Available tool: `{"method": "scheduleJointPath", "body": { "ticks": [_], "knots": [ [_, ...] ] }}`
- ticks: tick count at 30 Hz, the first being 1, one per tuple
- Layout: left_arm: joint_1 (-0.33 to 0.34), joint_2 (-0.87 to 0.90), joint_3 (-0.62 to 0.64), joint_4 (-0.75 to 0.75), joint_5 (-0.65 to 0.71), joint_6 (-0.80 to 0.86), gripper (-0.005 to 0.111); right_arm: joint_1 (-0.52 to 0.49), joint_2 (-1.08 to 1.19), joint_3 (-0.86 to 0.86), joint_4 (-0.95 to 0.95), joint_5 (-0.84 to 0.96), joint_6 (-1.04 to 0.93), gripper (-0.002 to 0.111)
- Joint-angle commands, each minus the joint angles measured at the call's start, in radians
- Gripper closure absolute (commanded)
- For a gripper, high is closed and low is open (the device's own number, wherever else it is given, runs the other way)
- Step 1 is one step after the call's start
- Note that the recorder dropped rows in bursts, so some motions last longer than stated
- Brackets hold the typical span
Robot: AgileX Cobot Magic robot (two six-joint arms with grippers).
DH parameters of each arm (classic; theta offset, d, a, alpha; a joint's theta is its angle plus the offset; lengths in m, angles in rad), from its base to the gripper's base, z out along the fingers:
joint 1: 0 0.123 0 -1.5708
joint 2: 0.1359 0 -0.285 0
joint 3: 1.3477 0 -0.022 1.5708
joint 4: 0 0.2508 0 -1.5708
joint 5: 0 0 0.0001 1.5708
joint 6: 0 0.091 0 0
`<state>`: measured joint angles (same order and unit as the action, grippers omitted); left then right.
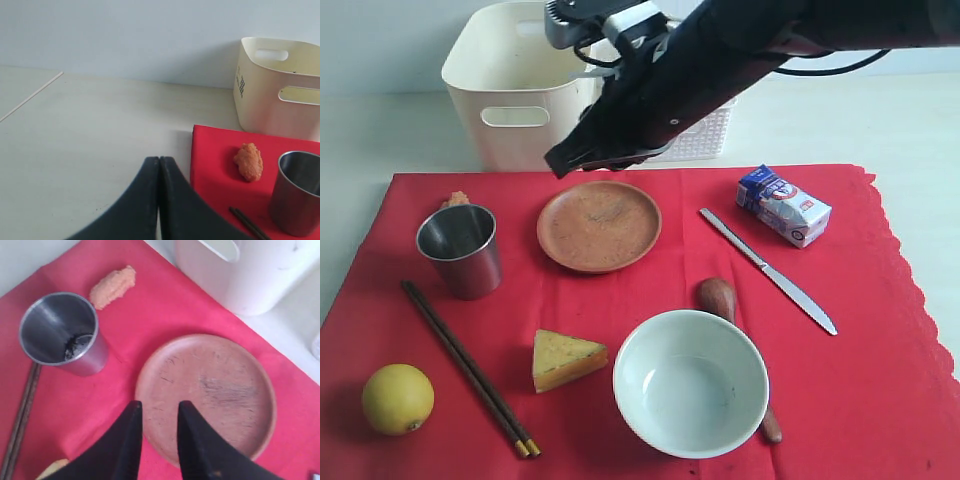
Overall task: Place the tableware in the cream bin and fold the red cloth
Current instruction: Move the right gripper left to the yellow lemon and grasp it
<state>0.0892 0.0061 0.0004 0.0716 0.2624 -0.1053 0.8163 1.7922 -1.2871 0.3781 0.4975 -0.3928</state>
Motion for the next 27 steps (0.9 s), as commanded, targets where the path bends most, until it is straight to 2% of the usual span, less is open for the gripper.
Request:
{"method": "scheduleJointPath", "body": {
  "ticks": [1,7,18,27],
  "knots": [
    [0.004,-0.006,0.0,-0.003,-0.004,0.001,0.105,0.062,-0.001,0.004,0.007,-0.06,-0.006,0.083],
    [0.004,-0.006,0.0,-0.003,-0.004,0.001,0.105,0.115,0.058,0.004,0.015,-0.081,-0.004,0.083],
    [0.004,-0.006,0.0,-0.003,-0.004,0.001,0.105,0.12,0.172,0.004,0.053,-0.093,0.004,0.083],
    [0.004,-0.006,0.0,-0.003,-0.004,0.001,0.105,0.159,0.193,0.004,0.071,-0.01,0.0,0.071]
  ]
}}
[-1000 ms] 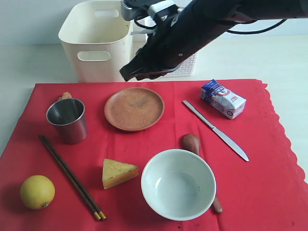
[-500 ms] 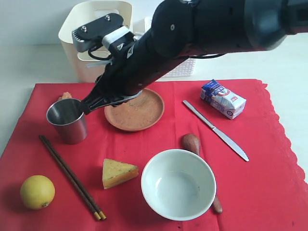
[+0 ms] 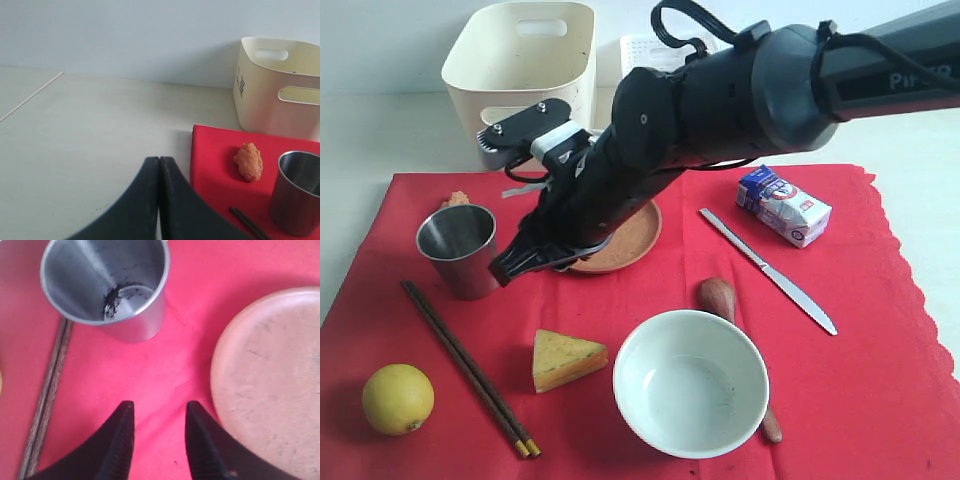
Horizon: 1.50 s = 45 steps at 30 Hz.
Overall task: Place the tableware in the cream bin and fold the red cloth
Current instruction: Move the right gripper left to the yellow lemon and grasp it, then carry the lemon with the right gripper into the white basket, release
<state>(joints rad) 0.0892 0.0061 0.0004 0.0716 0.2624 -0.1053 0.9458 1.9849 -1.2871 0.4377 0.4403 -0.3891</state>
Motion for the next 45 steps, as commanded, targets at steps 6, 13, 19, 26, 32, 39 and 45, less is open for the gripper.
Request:
{"method": "scheduleJointPath", "body": {
  "ticks": [6,13,19,26,32,39,45],
  "knots": [
    [0.004,-0.006,0.0,-0.003,-0.004,0.001,0.105,0.091,0.0,0.004,0.016,0.057,-0.004,0.071],
    [0.004,-0.006,0.0,-0.003,-0.004,0.001,0.105,0.208,0.0,0.004,0.016,0.0,-0.004,0.07],
    [0.004,-0.006,0.0,-0.003,-0.004,0.001,0.105,0.289,0.0,0.004,0.002,-0.054,-0.004,0.045],
    [0.004,-0.006,0.0,-0.003,-0.004,0.001,0.105,0.334,0.046,-0.078,-0.05,-0.016,-0.011,0.031],
    [0.004,-0.006,0.0,-0.003,-0.004,0.001,0.105,0.334,0.156,-0.192,-0.074,0.042,0.018,0.031],
    [0.004,-0.006,0.0,-0.003,-0.004,0.001,0.105,0.334,0.263,-0.267,-0.142,0.042,0.018,0.031],
    [0.004,-0.006,0.0,-0.003,-0.004,0.001,0.105,0.334,0.273,-0.267,-0.153,0.034,0.015,0.031]
  ]
}}
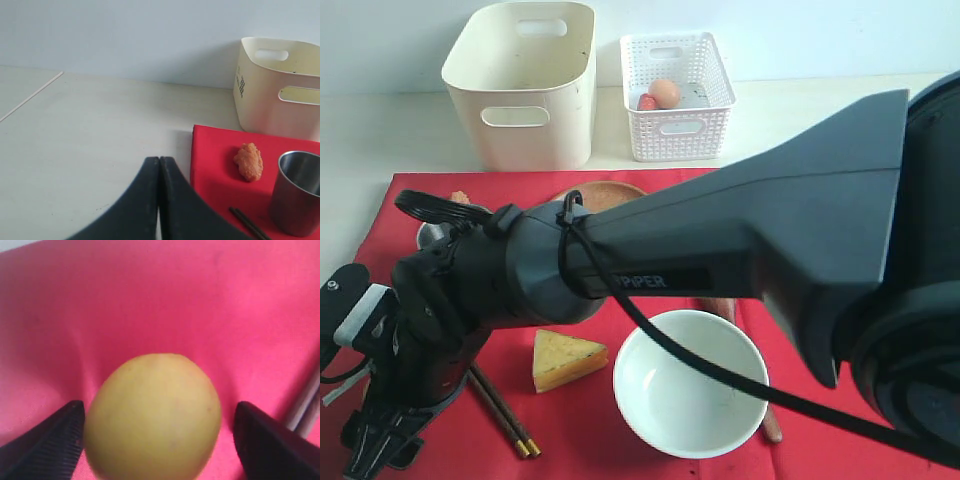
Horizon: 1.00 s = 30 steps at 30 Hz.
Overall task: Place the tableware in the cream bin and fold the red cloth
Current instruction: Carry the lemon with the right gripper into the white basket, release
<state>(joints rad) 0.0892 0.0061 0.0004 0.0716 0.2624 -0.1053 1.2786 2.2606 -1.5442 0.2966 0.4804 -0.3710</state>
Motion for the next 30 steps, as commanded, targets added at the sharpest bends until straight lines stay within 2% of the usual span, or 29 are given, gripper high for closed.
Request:
{"method": "scheduleJointPath", "body": {
  "ticks": [1,6,8,19,24,30],
  "knots": [
    [0.004,-0.006,0.0,-0.003,-0.004,0.001,0.105,0.002,-0.004,-0.01,-0.012,-0.012,-0.003,0.031],
    [0.004,-0.006,0.0,-0.003,-0.004,0.001,0.105,0.002,-0.004,-0.01,-0.012,-0.024,-0.003,0.032],
    [0.004,-0.006,0.0,-0.003,-0.004,0.001,0.105,0.002,-0.004,-0.01,-0.012,-0.024,-0.003,0.036],
    [0.004,-0.006,0.0,-0.003,-0.004,0.001,0.105,0.002,-0.017,-0.01,-0.012,-0.012,0.001,0.087],
    [0.004,-0.006,0.0,-0.003,-0.004,0.001,0.105,0.002,-0.071,-0.01,-0.043,0.023,0.007,0.106],
    [0.004,-0.006,0.0,-0.003,-0.004,0.001,0.105,-0.014,-0.147,-0.01,-0.121,0.078,0.065,0.108]
  ]
}}
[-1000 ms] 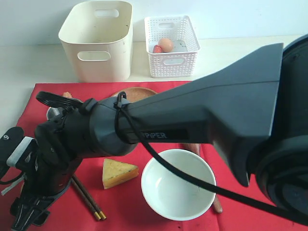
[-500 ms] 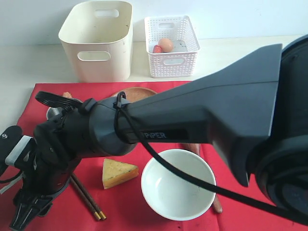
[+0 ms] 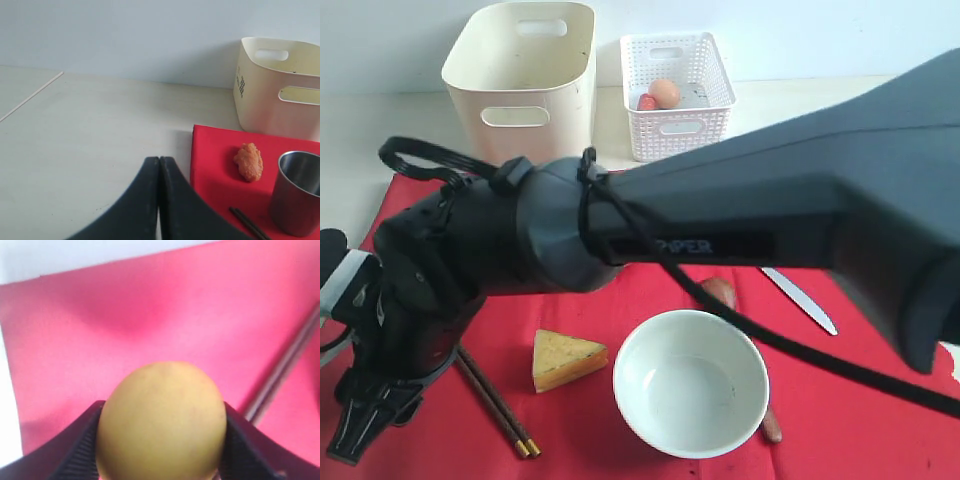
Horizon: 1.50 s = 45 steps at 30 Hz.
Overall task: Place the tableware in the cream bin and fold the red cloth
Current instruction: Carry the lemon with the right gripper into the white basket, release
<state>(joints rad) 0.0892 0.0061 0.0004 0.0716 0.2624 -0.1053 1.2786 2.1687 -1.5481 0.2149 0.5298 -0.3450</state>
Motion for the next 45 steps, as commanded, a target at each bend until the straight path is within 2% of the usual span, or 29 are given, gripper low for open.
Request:
{"method": "scheduleJointPath", "body": {
  "ticks": [1,10,24,33,45],
  "knots": [
    [0.004,-0.006,0.0,-0.003,-0.004,0.001,0.105,-0.022,-0.069,-0.006,-0.045,0.042,0.039,0.108],
    [0.004,-0.006,0.0,-0.003,-0.004,0.001,0.105,-0.128,-0.207,-0.006,-0.166,0.093,0.136,0.108],
    [0.004,-0.006,0.0,-0.003,-0.004,0.001,0.105,-0.418,-0.278,-0.006,-0.17,0.068,0.19,0.108],
    [0.004,-0.006,0.0,-0.003,-0.004,0.001,0.105,-0.573,-0.233,-0.006,-0.2,-0.068,0.206,0.108],
    [0.004,-0.006,0.0,-0.003,-0.004,0.001,0.105,-0.691,-0.105,-0.006,-0.195,-0.309,0.244,0.108]
  ]
}}
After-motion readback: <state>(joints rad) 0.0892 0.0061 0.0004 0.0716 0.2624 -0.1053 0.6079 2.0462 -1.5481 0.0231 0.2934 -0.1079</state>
